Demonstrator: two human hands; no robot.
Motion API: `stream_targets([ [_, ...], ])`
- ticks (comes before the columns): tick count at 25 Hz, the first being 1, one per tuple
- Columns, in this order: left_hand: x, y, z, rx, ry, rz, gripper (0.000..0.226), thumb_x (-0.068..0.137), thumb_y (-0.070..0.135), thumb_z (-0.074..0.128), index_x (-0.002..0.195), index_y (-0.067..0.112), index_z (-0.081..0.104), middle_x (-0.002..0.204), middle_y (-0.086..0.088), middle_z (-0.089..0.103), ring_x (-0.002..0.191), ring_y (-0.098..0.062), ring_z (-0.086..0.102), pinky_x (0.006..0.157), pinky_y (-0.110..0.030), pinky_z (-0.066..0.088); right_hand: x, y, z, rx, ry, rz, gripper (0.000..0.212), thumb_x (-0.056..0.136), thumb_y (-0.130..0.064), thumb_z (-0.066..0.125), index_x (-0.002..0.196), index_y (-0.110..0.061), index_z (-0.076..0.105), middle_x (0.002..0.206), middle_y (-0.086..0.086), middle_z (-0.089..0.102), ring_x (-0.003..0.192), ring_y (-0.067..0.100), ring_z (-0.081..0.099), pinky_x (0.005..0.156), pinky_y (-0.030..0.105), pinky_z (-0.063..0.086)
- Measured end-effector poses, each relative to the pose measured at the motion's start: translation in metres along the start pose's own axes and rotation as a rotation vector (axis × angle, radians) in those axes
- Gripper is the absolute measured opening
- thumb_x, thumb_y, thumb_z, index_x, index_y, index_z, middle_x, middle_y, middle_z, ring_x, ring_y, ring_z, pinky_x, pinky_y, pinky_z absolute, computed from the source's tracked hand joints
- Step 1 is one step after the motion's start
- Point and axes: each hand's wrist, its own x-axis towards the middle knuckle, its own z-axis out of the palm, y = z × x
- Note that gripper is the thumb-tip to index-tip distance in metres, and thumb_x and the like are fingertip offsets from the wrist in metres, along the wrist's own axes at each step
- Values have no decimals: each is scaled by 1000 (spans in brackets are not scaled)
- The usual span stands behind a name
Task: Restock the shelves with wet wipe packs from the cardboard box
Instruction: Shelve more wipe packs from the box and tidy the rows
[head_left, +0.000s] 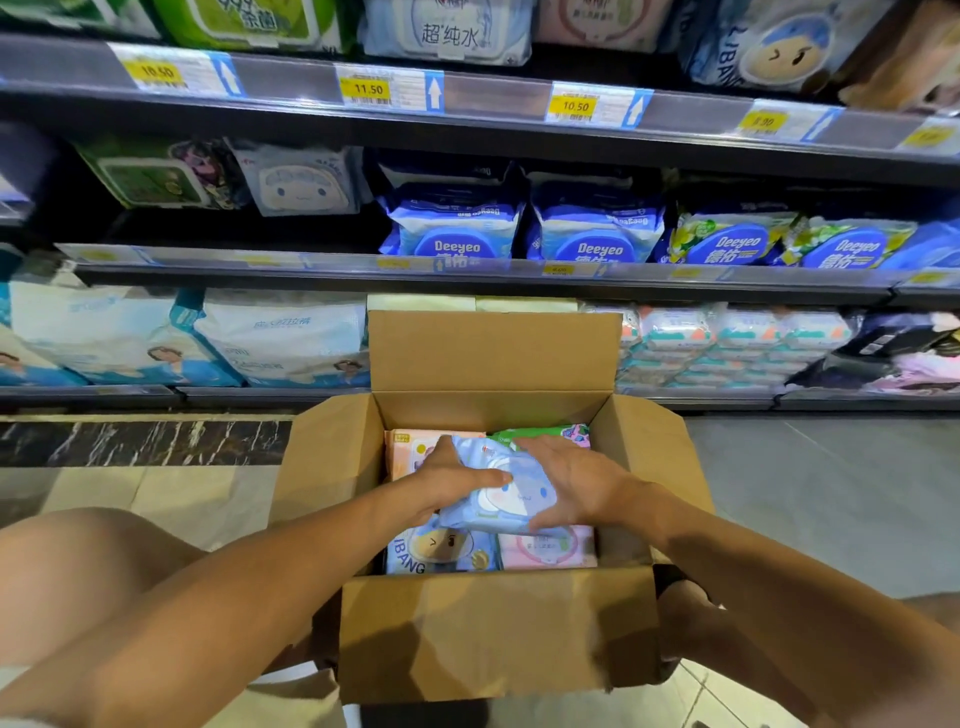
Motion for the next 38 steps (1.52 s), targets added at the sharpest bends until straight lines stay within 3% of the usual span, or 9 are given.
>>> stream_targets([
  [5,-30,8,-44,8,131,-22,99,60,49,97,136,19,42,130,7,53,118,-15,55,90,-31,51,31,53,2,-66,-75,172,116,76,-42,84,162,-7,13,159,17,31,148,31,29,119,33,29],
  [9,-24,-12,-74,21,186,-35,109,55,56,97,140,15,42,138,4,55,122,-16,57,101,-35,52,53,68,23,-164,-130,249,113,74,-42,84,159,-10,18,153,9,37,142,26,35,113,38,40],
  [12,-16,-27,-86,30,195,-46,115,47,70,95,139,18,51,137,4,63,118,-14,64,98,-37,56,79,64,38,-247,-179,253,120,76,-46,84,162,-10,8,164,9,22,151,27,25,118,42,35],
  [16,-22,-18,-90,4,209,-33,87,64,51,95,133,20,53,129,6,62,116,-14,60,94,-35,54,94,62,58,-381,-212,299,126,79,-46,81,163,-13,-7,168,10,11,154,28,16,122,46,27],
  [21,-18,-15,-107,-49,240,-21,91,51,61,94,126,27,55,124,8,66,113,-14,65,99,-44,56,98,66,65,-508,-116,251,103,77,-39,72,160,-15,16,144,6,41,130,26,40,104,40,42],
  [23,-18,-14,-113,-62,251,-14,97,44,65,93,126,28,56,123,9,68,112,-13,67,99,-45,57,101,66,57,-474,-123,253,95,72,-44,73,152,-20,28,137,2,45,125,24,42,99,40,42],
  [28,-24,-8,-125,-95,234,-2,99,47,64,96,130,27,58,123,7,71,107,-12,72,93,-41,61,87,64,46,-432,-87,244,96,68,-53,71,150,-24,29,136,-2,43,126,22,40,96,41,42],
  [34,-45,-7,-134,-235,202,53,61,70,33,95,122,17,67,108,1,80,100,-19,77,92,-43,62,67,42,16,-393,-75,244,102,66,-62,73,150,-24,28,138,-1,43,130,23,40,100,42,43],
  [38,-62,-13,-145,-272,191,56,44,76,31,92,115,20,75,107,2,80,101,-18,77,95,-42,60,63,7,1,-363,-68,205,104,65,-65,75,149,-22,31,139,0,45,130,24,41,99,44,44],
])
